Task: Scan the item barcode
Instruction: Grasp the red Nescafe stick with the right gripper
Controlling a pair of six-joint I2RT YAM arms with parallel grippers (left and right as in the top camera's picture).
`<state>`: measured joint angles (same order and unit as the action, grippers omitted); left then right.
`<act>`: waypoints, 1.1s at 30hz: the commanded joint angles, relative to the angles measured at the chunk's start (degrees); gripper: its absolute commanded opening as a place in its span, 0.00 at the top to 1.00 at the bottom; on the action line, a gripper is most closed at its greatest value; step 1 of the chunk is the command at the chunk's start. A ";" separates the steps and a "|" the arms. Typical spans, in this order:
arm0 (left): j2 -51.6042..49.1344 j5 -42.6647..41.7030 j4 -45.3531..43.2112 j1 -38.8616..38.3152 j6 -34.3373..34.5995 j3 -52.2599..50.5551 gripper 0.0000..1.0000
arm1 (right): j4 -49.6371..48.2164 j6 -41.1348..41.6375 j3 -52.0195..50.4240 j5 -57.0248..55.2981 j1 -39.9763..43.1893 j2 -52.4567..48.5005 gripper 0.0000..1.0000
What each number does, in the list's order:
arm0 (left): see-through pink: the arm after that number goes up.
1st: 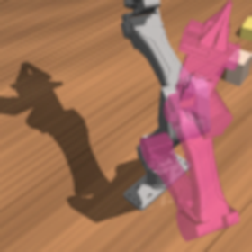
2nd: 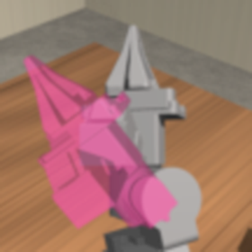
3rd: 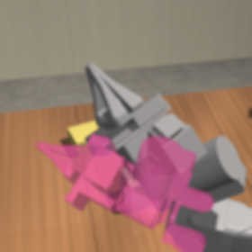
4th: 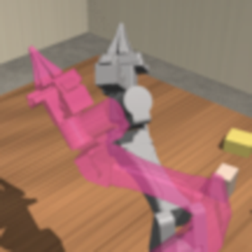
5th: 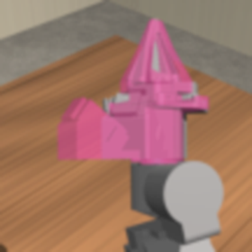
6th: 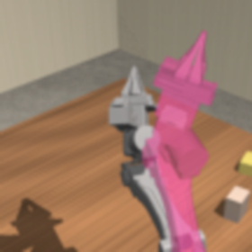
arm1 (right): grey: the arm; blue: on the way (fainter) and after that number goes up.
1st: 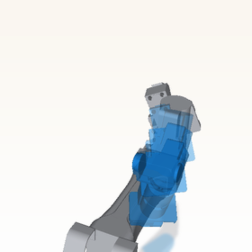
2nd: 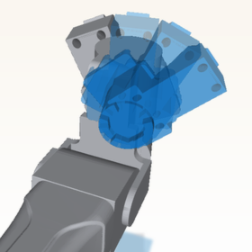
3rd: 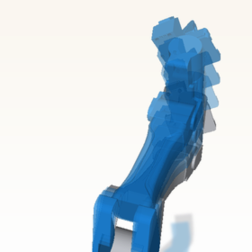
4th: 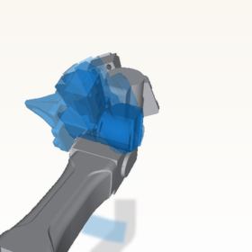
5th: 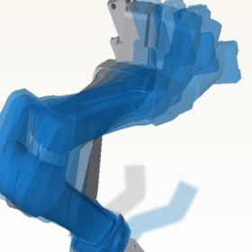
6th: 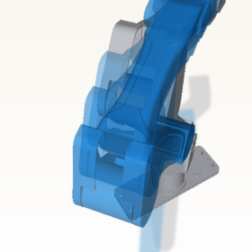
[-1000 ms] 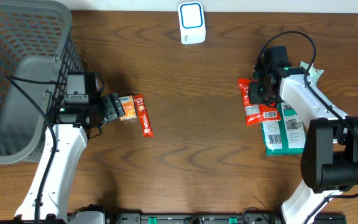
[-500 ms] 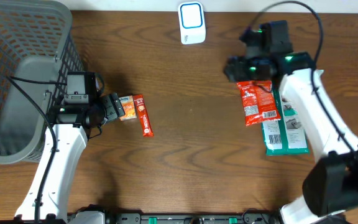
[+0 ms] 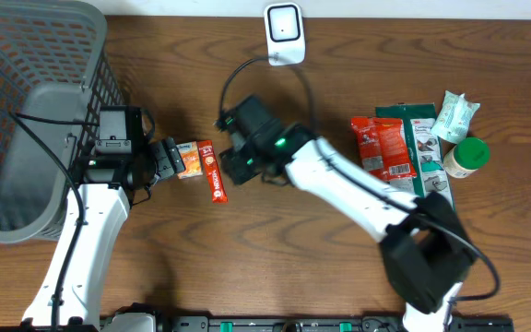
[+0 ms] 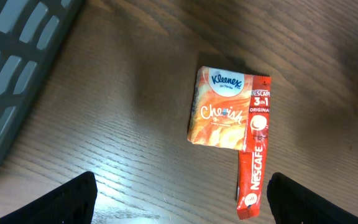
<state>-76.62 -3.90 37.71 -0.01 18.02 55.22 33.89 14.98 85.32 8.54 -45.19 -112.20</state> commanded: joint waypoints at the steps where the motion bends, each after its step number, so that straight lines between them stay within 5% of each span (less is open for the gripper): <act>1: -0.35 0.72 0.22 0.26 -0.15 0.83 0.12 | -1.40 4.76 -0.35 -5.88 -2.38 -3.13 0.50; 33: -0.35 0.72 0.22 0.26 -0.15 0.83 0.12 | -8.44 13.27 -0.24 -5.44 -6.45 -13.88 0.67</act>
<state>-76.62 -3.88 37.71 -0.01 18.02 55.22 25.78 27.20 85.25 3.75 -51.11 -123.74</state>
